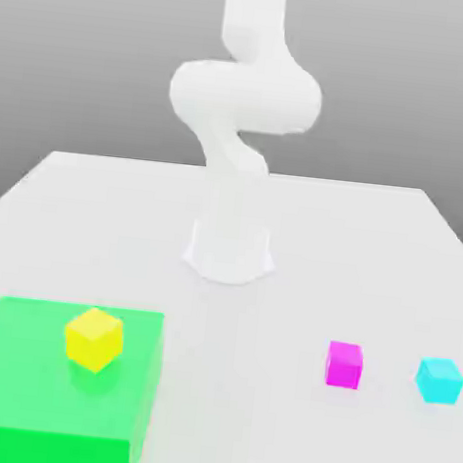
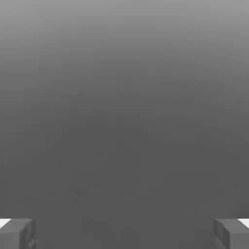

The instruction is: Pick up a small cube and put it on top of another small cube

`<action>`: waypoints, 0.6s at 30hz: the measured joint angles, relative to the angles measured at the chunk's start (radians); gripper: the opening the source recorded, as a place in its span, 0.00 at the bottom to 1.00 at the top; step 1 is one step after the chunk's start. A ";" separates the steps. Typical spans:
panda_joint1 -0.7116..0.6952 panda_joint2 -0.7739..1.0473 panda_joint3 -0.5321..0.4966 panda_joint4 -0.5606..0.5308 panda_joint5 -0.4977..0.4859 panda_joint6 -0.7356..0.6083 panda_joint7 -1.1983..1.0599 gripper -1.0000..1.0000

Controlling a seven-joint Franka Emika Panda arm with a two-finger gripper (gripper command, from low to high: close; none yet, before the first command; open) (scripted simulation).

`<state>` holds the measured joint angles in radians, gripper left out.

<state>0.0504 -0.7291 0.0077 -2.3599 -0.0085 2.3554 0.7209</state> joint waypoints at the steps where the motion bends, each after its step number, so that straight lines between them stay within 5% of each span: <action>1: 0.025 0.035 0.003 -0.028 -0.004 0.027 -0.038 0.50; 18: 0.421 0.673 0.081 -0.514 0.006 0.504 -0.777 0.50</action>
<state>0.4719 -0.0559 0.0886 -2.8738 -0.0022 2.8595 -0.0564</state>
